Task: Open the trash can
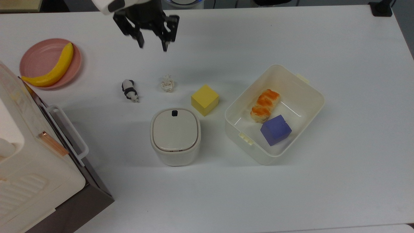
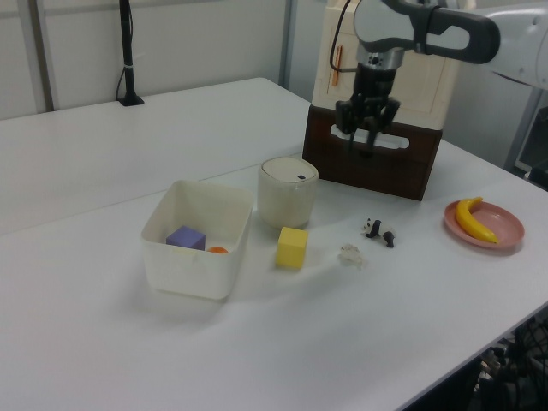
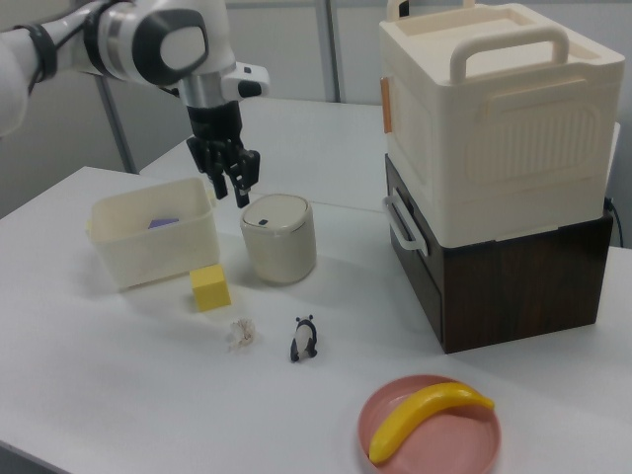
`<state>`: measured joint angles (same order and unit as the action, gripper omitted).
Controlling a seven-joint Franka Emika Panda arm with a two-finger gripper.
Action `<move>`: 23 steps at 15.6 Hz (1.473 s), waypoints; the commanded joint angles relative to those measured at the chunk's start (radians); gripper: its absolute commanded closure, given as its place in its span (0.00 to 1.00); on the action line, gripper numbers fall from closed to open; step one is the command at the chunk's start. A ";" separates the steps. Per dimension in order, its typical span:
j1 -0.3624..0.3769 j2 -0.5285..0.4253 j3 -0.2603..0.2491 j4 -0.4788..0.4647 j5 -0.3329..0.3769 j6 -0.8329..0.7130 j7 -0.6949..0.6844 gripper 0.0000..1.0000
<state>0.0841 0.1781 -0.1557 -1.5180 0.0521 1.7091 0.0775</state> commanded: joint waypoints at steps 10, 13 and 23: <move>0.085 0.204 -0.001 -0.007 0.049 0.486 -0.005 1.00; 0.086 0.262 -0.001 -0.007 0.032 0.488 -0.007 1.00; 0.056 0.095 -0.004 -0.025 0.041 0.192 -0.097 1.00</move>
<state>0.1573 0.4089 -0.1537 -1.5088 0.0869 2.0996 0.0515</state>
